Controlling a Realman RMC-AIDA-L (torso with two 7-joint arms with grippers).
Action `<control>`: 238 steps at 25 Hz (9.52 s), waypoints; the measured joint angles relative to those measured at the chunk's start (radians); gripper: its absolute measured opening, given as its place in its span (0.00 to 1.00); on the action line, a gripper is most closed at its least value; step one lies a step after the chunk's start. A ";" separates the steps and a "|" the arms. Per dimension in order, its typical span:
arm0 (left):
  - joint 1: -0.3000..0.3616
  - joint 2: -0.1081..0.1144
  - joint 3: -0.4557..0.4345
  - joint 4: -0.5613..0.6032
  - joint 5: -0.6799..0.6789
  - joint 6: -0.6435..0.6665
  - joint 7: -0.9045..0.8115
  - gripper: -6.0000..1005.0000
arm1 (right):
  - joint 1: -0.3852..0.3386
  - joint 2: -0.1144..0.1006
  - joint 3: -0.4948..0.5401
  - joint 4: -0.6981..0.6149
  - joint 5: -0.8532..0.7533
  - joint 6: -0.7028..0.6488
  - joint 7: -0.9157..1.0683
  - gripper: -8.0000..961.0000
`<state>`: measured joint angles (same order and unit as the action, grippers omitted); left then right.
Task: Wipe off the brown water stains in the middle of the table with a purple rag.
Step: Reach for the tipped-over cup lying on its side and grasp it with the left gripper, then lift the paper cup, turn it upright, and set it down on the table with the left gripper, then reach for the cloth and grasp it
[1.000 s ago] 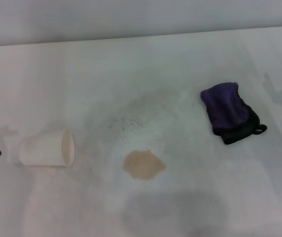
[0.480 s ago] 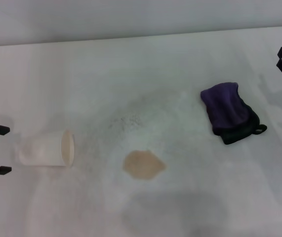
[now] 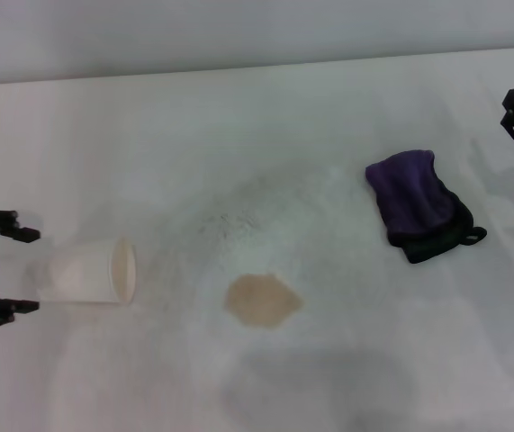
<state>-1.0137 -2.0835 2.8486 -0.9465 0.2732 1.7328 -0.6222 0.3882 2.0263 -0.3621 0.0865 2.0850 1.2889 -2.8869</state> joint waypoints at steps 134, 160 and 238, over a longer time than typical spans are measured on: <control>0.689 0.003 -0.005 0.877 -1.010 -0.480 0.244 0.82 | -0.044 -0.012 -0.147 -0.076 -0.042 0.134 0.000 0.88; 0.868 0.003 -0.005 0.876 -1.164 -0.280 0.283 0.89 | -0.009 -0.013 -0.148 -0.149 -0.035 0.073 0.200 0.88; 0.847 0.002 -0.005 0.862 -1.629 -0.236 0.361 0.89 | 0.397 -0.009 -1.118 -0.989 -1.787 0.035 2.693 0.70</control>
<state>-0.1671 -2.0819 2.8440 -0.0842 -1.3560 1.4965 -0.2607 0.7849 2.0176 -1.4804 -0.9027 0.2975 1.3239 -0.1939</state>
